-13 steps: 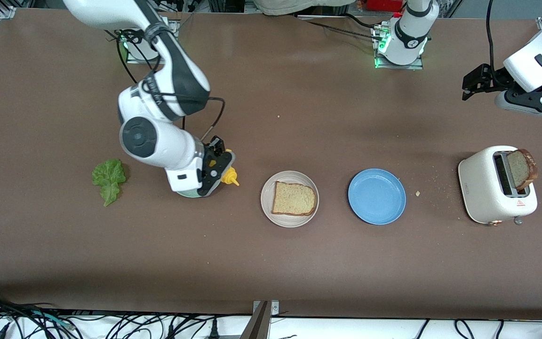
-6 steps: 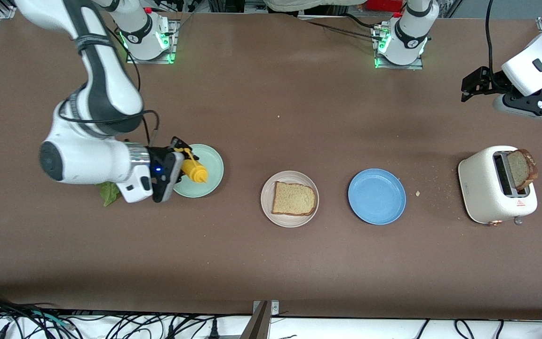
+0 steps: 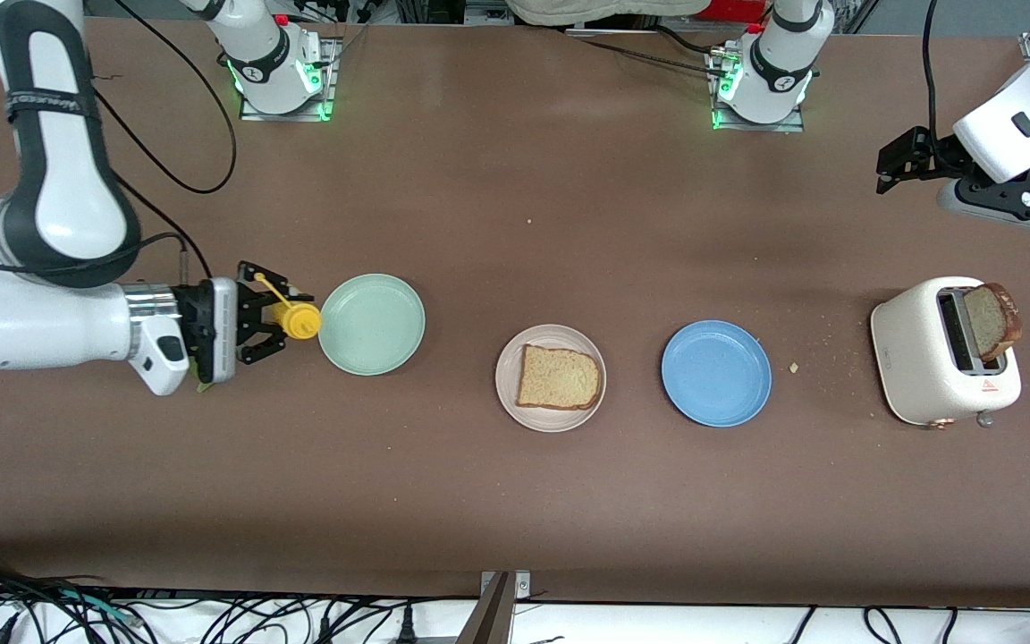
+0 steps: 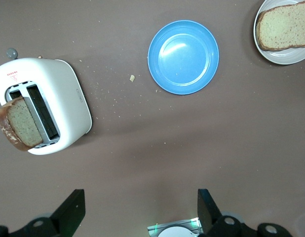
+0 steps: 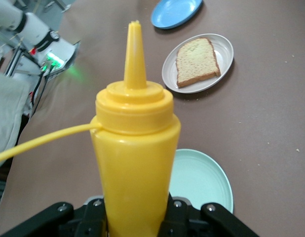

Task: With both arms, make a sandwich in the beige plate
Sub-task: 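Lower the yellow bottle onto the table and open the right gripper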

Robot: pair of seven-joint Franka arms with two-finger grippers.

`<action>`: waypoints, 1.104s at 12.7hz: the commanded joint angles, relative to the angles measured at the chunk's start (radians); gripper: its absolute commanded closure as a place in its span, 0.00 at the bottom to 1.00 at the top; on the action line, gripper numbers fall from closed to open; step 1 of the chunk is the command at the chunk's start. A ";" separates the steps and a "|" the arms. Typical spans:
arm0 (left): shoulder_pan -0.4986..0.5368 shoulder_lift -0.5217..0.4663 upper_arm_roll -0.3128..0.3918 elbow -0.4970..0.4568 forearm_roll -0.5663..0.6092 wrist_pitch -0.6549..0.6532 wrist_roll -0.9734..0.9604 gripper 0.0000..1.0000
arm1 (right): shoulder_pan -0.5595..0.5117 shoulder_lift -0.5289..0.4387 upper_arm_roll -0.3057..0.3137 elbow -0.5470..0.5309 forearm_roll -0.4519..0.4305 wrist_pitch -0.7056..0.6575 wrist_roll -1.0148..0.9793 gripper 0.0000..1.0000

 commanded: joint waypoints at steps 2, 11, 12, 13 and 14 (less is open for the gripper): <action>0.009 -0.005 -0.003 -0.010 0.006 -0.009 0.010 0.00 | -0.091 0.050 0.009 -0.018 0.079 -0.082 -0.293 0.67; 0.035 -0.005 -0.003 -0.016 -0.026 -0.001 0.018 0.00 | -0.190 0.246 0.009 -0.023 0.201 -0.139 -0.764 0.67; 0.035 -0.005 -0.006 -0.016 -0.025 -0.003 0.019 0.00 | -0.190 0.268 0.009 -0.023 0.201 -0.139 -0.806 0.67; 0.035 -0.005 -0.006 -0.016 -0.025 -0.003 0.021 0.00 | -0.191 0.278 0.009 -0.027 0.201 -0.139 -0.832 0.66; 0.035 -0.005 -0.006 -0.016 -0.025 -0.003 0.021 0.00 | -0.202 0.286 0.009 -0.041 0.201 -0.136 -0.853 0.66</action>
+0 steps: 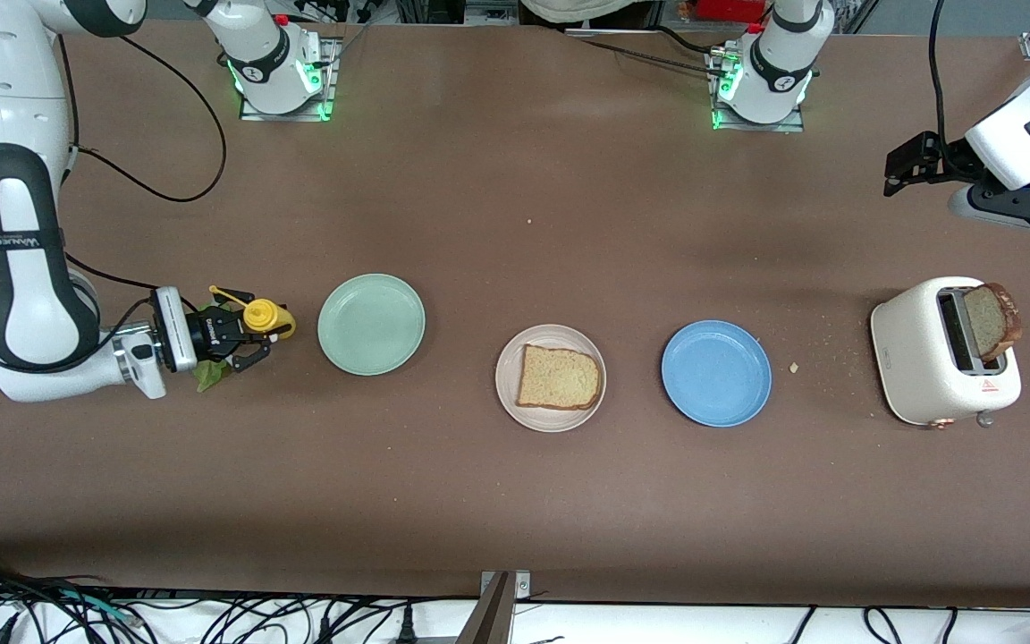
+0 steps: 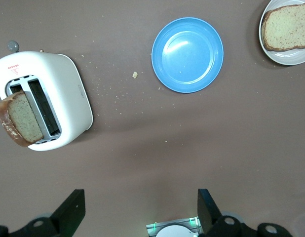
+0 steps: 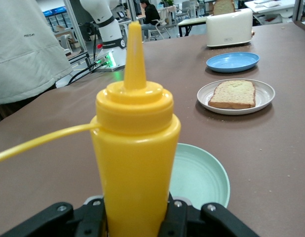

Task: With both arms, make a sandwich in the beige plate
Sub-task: 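Lower the yellow bottle onto the table and open the right gripper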

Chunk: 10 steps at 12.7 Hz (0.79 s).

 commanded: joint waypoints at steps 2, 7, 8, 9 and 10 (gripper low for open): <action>0.009 -0.007 -0.006 -0.007 -0.019 -0.004 0.021 0.00 | -0.041 0.038 0.010 -0.019 0.026 -0.020 -0.097 0.66; 0.004 -0.004 -0.010 0.000 -0.006 -0.002 0.022 0.00 | -0.070 0.129 0.012 -0.018 0.072 -0.020 -0.198 0.66; 0.004 -0.006 -0.010 -0.001 -0.006 -0.002 0.022 0.00 | -0.070 0.134 0.012 -0.018 0.077 -0.018 -0.200 0.66; 0.004 -0.006 -0.010 -0.001 -0.006 -0.002 0.024 0.00 | -0.070 0.134 0.012 -0.018 0.079 -0.013 -0.206 0.66; 0.004 -0.006 -0.010 -0.001 -0.006 -0.002 0.024 0.00 | -0.070 0.140 0.012 -0.018 0.082 -0.012 -0.208 0.65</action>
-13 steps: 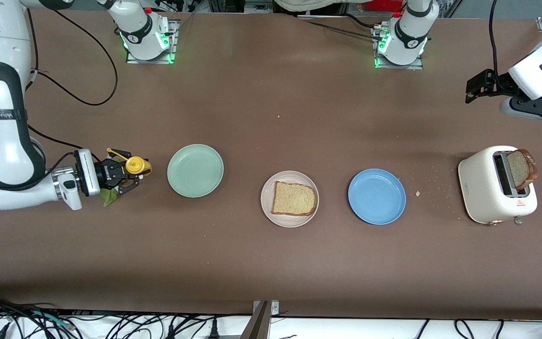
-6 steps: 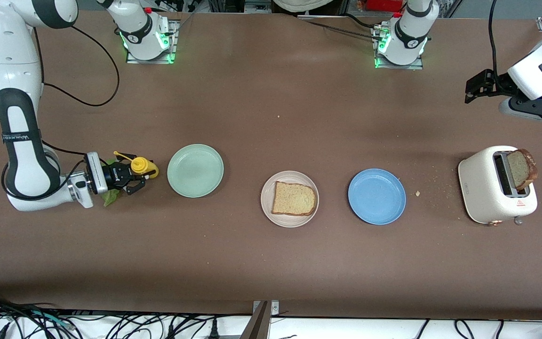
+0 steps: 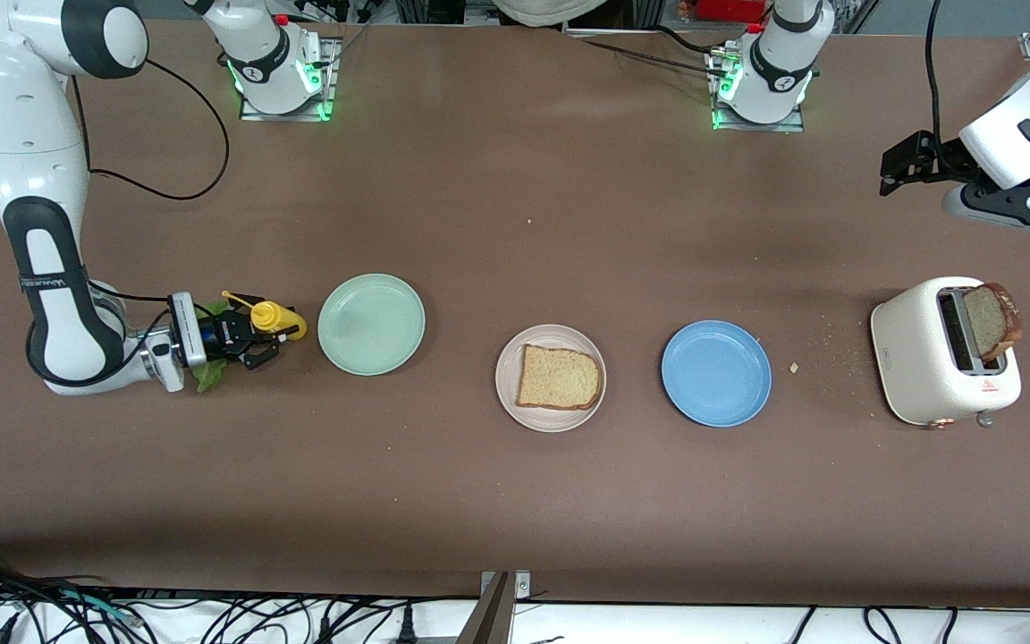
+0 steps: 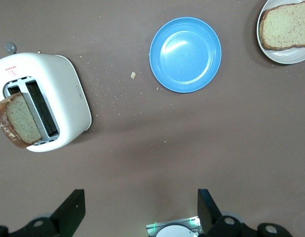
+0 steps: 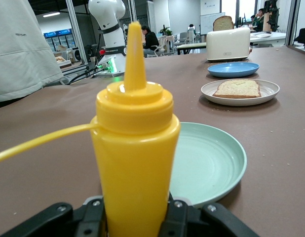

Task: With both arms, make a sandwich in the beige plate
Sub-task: 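Lower the yellow bottle onto the table and open the right gripper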

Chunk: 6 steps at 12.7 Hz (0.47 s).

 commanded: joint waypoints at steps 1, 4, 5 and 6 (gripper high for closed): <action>0.005 -0.006 -0.002 -0.002 -0.006 -0.003 0.024 0.00 | -0.012 0.001 0.012 -0.002 0.036 -0.010 -0.028 0.64; 0.008 -0.007 -0.001 -0.005 -0.006 -0.003 0.024 0.00 | -0.012 0.009 0.012 0.002 0.034 -0.010 -0.027 0.52; 0.008 -0.007 -0.001 -0.005 -0.006 -0.004 0.024 0.00 | -0.013 0.009 0.012 0.003 0.034 -0.012 -0.022 0.43; 0.008 -0.007 -0.001 -0.005 -0.005 -0.003 0.024 0.00 | -0.013 0.009 0.010 0.006 0.033 -0.015 -0.009 0.21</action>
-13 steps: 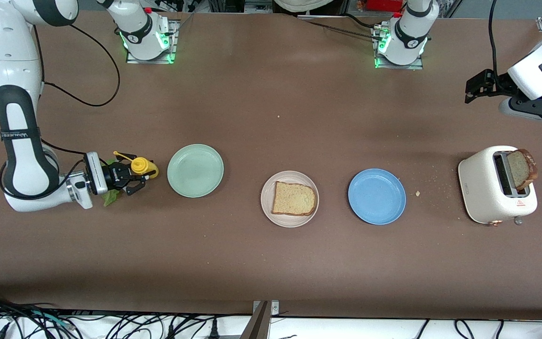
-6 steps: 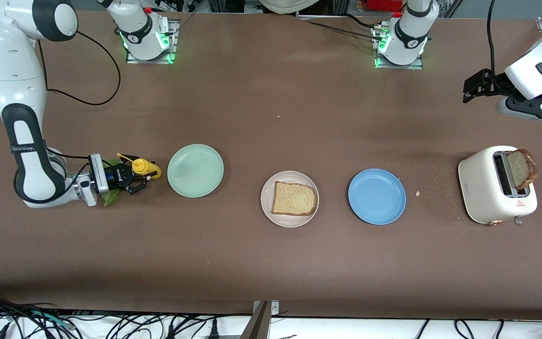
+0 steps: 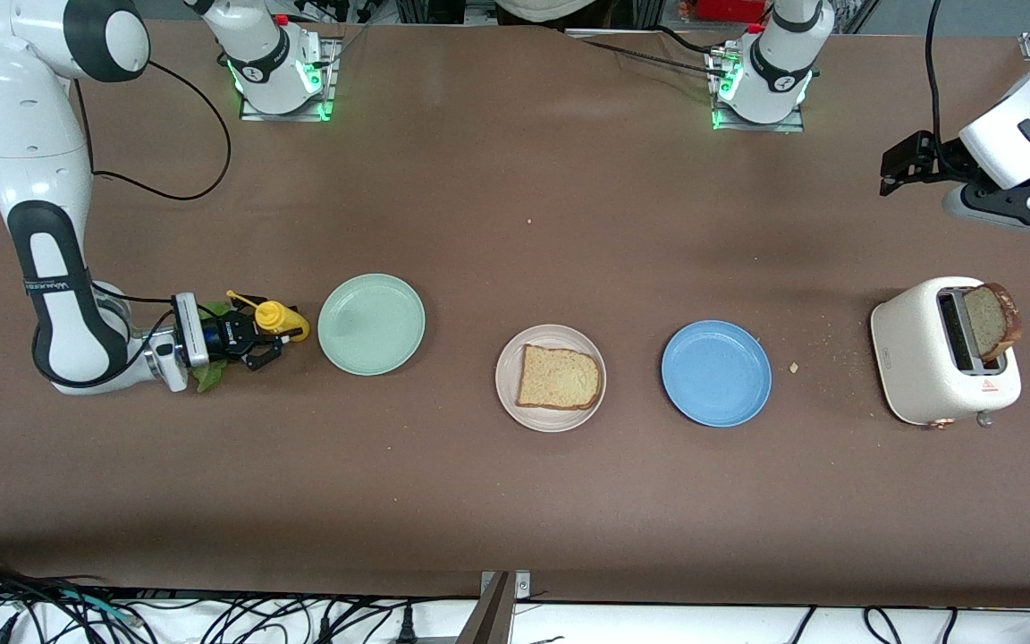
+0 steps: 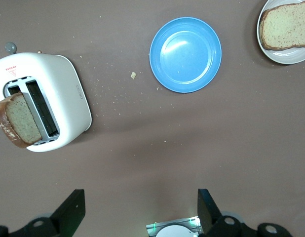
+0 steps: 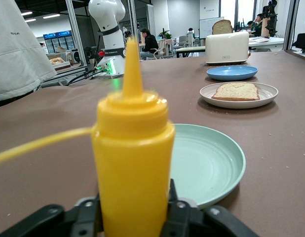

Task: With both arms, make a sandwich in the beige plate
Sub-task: 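Lower the yellow bottle onto the table and open the right gripper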

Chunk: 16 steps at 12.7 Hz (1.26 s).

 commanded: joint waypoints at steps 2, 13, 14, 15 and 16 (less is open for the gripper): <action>0.007 -0.010 -0.001 -0.010 -0.005 -0.009 0.024 0.00 | -0.013 0.005 0.008 0.006 0.020 -0.015 0.013 0.00; 0.012 -0.006 -0.003 0.004 -0.002 -0.022 0.021 0.00 | -0.013 -0.108 -0.094 0.018 -0.202 -0.024 0.270 0.00; 0.009 -0.007 -0.004 0.004 -0.002 -0.022 0.021 0.00 | -0.013 -0.136 -0.099 0.018 -0.242 -0.022 0.310 0.00; 0.006 -0.006 -0.004 0.005 -0.002 -0.022 0.021 0.00 | -0.013 -0.162 -0.111 0.018 -0.276 -0.022 0.353 0.00; 0.007 -0.007 -0.004 0.004 -0.003 -0.029 0.021 0.00 | -0.013 -0.191 -0.142 0.017 -0.308 -0.022 0.411 0.00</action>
